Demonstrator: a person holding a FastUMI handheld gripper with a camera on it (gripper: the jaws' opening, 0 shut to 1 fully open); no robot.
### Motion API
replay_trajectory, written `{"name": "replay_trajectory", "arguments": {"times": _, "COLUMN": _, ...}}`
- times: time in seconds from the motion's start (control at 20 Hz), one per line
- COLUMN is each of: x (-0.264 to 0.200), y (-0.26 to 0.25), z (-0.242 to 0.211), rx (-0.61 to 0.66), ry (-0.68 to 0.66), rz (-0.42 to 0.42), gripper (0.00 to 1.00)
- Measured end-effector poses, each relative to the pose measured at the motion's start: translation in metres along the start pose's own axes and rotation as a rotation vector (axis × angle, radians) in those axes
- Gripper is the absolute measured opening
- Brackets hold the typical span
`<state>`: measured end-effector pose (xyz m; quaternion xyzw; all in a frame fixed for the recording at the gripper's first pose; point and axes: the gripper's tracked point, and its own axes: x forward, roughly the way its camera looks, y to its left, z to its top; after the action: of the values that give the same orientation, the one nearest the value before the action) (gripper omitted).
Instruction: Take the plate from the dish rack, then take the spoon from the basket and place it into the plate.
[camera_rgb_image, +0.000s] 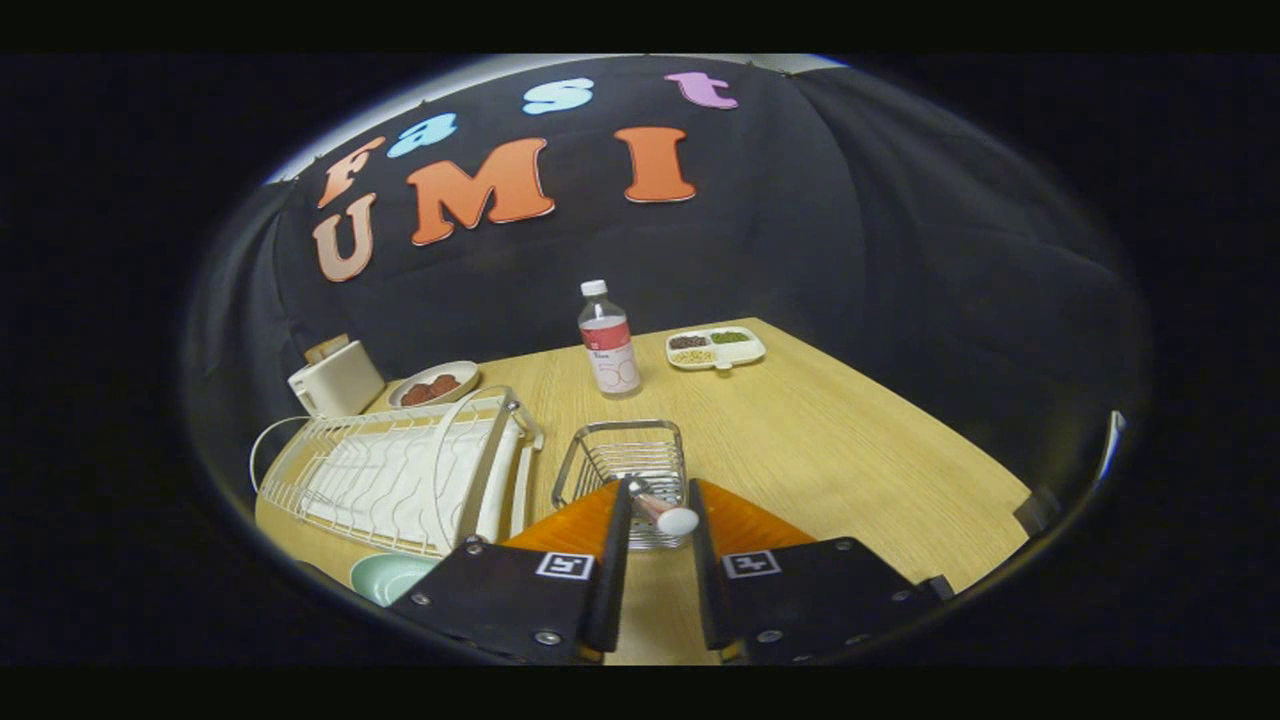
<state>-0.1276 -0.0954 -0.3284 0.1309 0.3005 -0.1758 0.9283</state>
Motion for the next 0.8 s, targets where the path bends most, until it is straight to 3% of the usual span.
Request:
{"name": "replay_trajectory", "arguments": {"times": 0.15, "x": -0.003, "y": 0.002, "z": 0.005, "rx": 0.004, "ry": 0.003, "rz": -0.004, "gripper": 0.17}}
{"name": "replay_trajectory", "arguments": {"times": 0.8, "x": -0.064, "y": 0.022, "z": 0.086, "rx": -0.025, "ry": -0.036, "rz": 0.095, "gripper": 0.12}}
